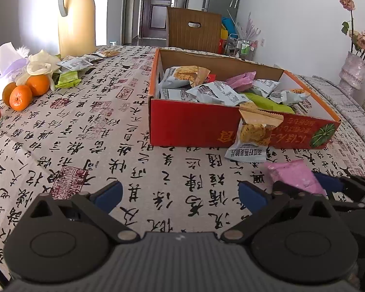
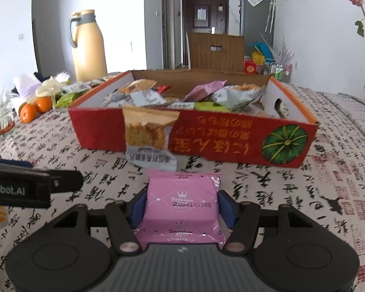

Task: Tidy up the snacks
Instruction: 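Grasp the pink packet on the table with the right gripper, then grasp the tan packet hanging on the box rim with the left gripper while the right holds the pink packet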

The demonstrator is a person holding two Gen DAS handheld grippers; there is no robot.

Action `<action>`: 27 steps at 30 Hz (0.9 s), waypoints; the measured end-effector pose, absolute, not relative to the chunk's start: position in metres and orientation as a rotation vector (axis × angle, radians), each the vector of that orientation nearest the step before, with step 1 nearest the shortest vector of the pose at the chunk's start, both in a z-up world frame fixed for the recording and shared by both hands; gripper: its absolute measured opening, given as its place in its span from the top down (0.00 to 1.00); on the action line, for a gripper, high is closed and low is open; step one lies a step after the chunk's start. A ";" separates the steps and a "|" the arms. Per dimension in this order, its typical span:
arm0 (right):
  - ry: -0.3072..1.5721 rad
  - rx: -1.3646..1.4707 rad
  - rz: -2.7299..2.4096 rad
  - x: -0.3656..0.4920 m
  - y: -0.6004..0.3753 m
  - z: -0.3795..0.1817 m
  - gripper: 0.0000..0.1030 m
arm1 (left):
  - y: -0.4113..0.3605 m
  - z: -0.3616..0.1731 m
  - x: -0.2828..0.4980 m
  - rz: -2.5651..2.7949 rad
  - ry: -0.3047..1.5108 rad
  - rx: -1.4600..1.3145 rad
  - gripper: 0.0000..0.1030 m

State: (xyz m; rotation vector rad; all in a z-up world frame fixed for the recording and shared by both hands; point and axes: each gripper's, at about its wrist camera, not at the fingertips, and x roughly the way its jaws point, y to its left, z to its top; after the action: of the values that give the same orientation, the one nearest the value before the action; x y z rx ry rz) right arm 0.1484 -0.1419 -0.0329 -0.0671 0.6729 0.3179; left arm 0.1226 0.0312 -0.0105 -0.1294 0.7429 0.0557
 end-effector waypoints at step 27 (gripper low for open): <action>0.563 0.077 0.051 0.167 -0.269 -0.032 0.41 | -0.031 -0.004 0.143 0.006 0.692 -0.068 0.00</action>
State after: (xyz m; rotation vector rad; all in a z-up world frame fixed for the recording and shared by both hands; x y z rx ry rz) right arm 0.1665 -0.2687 -0.0320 0.0768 0.5626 0.0507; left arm 0.1430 -0.0309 -0.0037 -0.0676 0.6917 0.0061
